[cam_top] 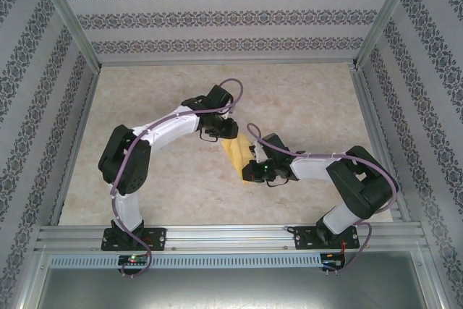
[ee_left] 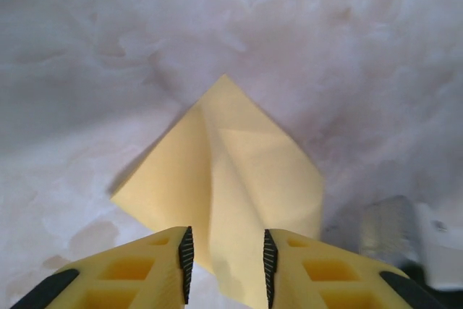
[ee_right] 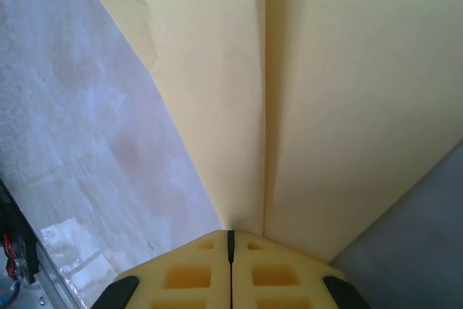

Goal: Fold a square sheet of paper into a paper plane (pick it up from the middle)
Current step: Fourth fold the wing at the center of the table.

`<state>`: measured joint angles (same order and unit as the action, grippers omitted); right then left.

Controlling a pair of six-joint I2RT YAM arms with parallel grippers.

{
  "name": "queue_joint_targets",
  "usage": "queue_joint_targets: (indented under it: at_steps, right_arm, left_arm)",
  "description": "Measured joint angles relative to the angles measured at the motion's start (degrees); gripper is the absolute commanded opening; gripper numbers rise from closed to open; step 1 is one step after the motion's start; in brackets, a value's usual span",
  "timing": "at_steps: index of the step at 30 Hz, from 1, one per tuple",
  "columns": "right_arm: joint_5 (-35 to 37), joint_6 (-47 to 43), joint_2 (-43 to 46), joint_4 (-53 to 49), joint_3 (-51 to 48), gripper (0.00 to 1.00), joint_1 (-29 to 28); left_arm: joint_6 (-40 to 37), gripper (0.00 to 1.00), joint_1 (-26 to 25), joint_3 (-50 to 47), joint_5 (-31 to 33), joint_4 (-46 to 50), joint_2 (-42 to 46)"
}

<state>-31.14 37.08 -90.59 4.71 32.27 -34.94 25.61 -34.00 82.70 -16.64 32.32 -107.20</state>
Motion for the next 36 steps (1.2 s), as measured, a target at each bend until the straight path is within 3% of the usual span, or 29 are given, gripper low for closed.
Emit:
queue_joint_targets:
  at_steps: [5, 8, 23, 36]
  right_arm:
    - [0.0, 0.0, -0.3, 0.0, 0.2, 0.06, -0.2]
    - [0.0, 0.0, -0.3, 0.0, 0.2, 0.06, -0.2]
    - [0.3, 0.0, -0.2, 0.2, 0.2, 0.06, -0.6]
    - [0.3, 0.0, -0.2, 0.2, 0.2, 0.06, -0.6]
  left_arm:
    - [2.7, 0.10, -0.2, -3.6, -5.7, -3.1, 2.7]
    - [4.4, 0.05, -0.5, -6.6, -8.6, -5.4, 2.4]
    - [12.4, 0.03, -0.9, -15.2, -17.3, -21.2, -3.7]
    - [12.6, 0.03, -1.6, -15.8, -17.6, -24.0, -6.3]
